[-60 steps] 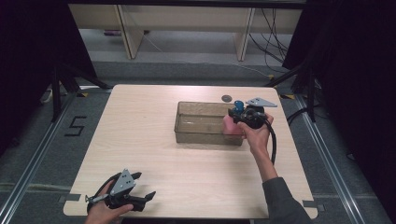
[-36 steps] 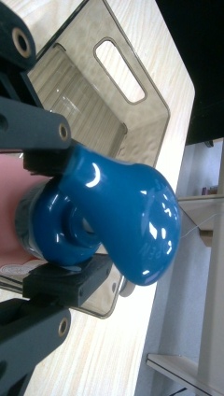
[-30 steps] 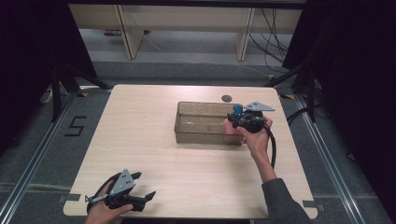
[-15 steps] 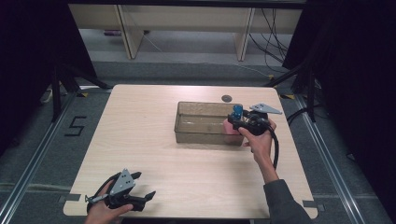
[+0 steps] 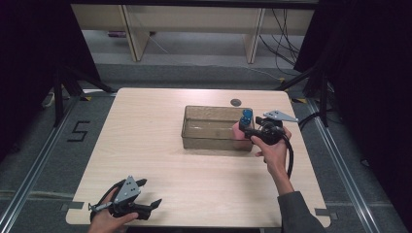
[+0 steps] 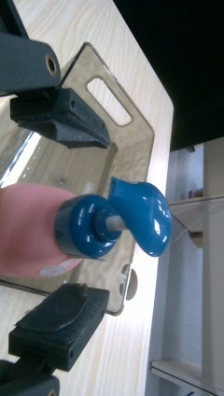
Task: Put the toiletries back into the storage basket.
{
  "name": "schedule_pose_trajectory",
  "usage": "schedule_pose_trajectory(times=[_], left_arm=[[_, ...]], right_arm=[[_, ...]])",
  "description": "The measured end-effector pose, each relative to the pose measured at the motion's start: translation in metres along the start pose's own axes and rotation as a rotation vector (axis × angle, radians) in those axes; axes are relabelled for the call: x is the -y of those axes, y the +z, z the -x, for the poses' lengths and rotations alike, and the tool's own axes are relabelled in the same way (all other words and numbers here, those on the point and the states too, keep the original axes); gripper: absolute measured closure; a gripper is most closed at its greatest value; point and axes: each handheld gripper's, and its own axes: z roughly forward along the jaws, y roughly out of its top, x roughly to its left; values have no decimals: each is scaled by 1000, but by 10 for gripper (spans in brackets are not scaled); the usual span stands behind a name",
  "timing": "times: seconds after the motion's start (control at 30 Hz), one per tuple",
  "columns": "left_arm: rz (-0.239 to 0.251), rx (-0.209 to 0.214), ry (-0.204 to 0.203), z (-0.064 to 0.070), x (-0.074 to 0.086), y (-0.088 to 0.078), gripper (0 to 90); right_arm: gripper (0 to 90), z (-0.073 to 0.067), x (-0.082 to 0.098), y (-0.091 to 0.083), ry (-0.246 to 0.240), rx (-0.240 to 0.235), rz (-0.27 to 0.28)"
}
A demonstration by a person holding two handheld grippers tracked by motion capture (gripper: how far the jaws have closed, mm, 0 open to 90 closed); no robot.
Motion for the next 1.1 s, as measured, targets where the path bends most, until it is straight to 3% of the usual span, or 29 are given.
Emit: schedule_pose_trajectory(times=[0.03, 0.07, 0.13, 0.2, 0.27, 0.33, 0.37, 0.53, 0.57, 0.6, 0.63, 0.67, 0.7, 0.73, 0.9, 1.03, 1.1], left_arm=[[0, 1, 0, 0, 0, 0, 149], [0, 1, -1, 0, 0, 0, 149], [-9, -1, 9, -1, 0, 0, 149], [-10, 2, 10, -1, 0, 0, 149], [-13, 3, 10, -1, 0, 0, 149], [-13, 2, 11, -1, 0, 0, 149], [-12, 2, 10, -1, 0, 0, 149], [2, 2, -8, 0, 0, 1, 149], [-13, -8, 12, 0, 0, 0, 149], [-15, -8, 12, 0, 0, 0, 149], [-15, -8, 12, 0, 0, 0, 149], [-5, -10, -5, 0, 0, 1, 149], [-6, -11, -3, 0, 0, 1, 149], [-7, -11, -1, 0, 0, 1, 149], [-7, -11, -3, 0, 1, 1, 149], [-5, -8, -3, -1, 0, 0, 149], [-8, -11, -2, -1, 0, 0, 149]], right_arm=[[216, -3, 0, -2, 36, 4, -19], [211, 0, 1, -2, 11, -2, -8], [207, -2, 2, -5, 31, -2, -18], [204, -1, 2, -5, 11, 6, -18], [200, -5, 5, -8, 50, -16, -24], [195, -3, 6, -10, 15, -10, -17], [195, -5, 6, -11, 32, -4, -24], [195, -6, 8, -13, 26, -16, -16], [195, -9, 10, -15, 46, -4, -29], [195, -7, 9, -16, 11, -2, -32], [195, -7, 10, -16, 10, -14, -11], [195, -7, 10, -16, 6, -10, -24], [195, -9, 11, -18, 27, -3, -34], [195, -9, 11, -18, 18, -28, -24], [196, -11, 13, -20, 20, -36, -11], [196, -13, 12, -25, 7, -24, -31], [197, -16, 13, -25, 27, -42, -14]])
